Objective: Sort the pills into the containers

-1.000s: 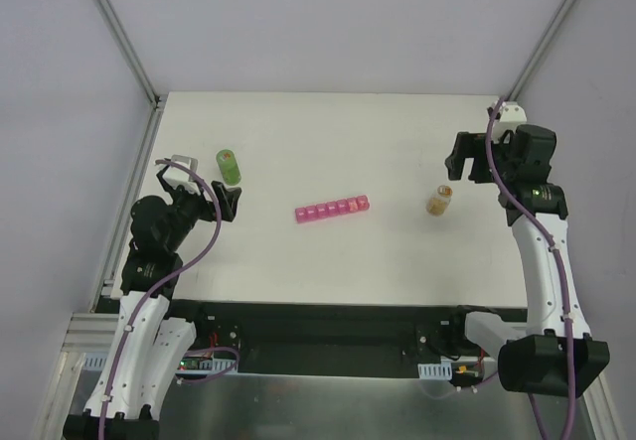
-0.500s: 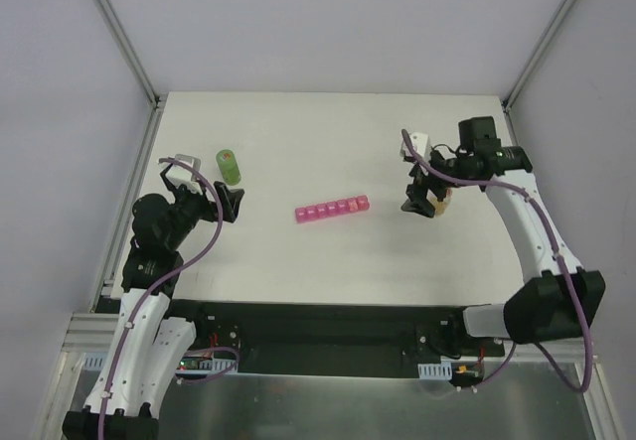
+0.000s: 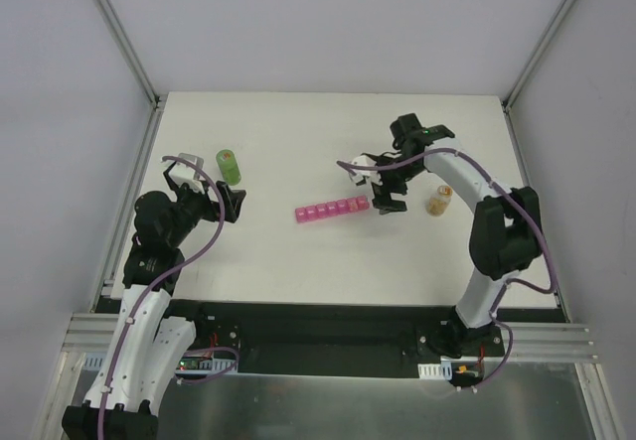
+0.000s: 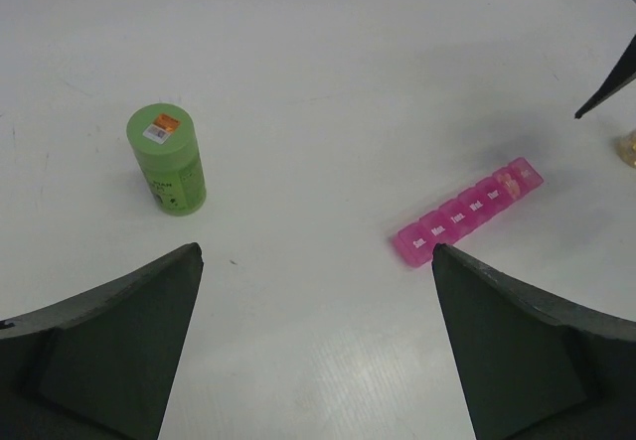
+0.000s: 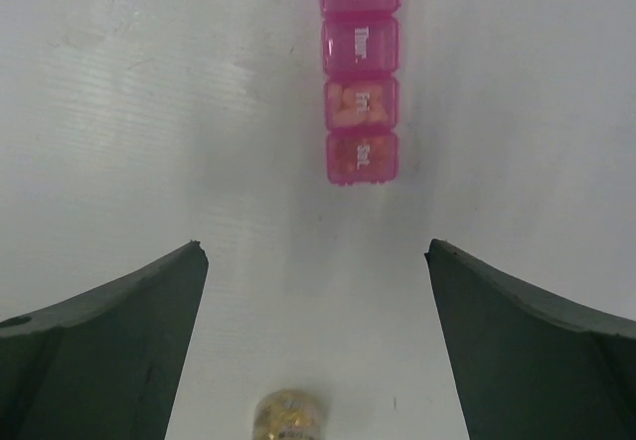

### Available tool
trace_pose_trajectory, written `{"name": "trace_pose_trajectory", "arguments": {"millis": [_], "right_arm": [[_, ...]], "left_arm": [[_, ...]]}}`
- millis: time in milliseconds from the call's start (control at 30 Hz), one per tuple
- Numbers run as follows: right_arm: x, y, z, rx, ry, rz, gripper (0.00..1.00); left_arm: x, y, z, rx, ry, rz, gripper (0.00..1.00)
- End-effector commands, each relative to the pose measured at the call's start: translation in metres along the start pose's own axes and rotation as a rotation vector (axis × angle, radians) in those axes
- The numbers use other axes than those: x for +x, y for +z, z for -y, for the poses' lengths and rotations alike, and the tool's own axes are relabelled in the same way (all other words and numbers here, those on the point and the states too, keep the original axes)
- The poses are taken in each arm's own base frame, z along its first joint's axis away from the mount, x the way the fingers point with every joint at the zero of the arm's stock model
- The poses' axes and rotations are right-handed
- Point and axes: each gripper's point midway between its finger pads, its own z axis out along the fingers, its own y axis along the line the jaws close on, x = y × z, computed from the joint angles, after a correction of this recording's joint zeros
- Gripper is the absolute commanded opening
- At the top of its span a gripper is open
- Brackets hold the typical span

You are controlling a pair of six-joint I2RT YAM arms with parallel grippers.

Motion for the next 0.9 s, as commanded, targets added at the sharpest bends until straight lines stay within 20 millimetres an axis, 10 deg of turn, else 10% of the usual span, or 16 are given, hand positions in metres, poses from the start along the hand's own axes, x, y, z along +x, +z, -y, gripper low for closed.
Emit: {"name": "trace_pose_trajectory", "arguments": {"millis": [0, 467, 867], "right_arm": [[-0.018, 0.032, 0.018, -0.030, -0.127, -0.015, 0.96], [-0.041, 0.091, 0.034, -0.051, -0.148, -0.067, 0.98], [-0.012, 0.100, 0.032, -0.072, -0.087, -0.157, 0.97]], "left_arm": [[-0.012, 0.001, 0.005, 0.025, 0.042, 0.037, 0.99], [-0.014, -0.001, 0.008, 0.044, 0.055, 0.044, 0.99], [-0.015, -0.002, 0.012, 0.061, 0.061, 0.049, 0.99]]}}
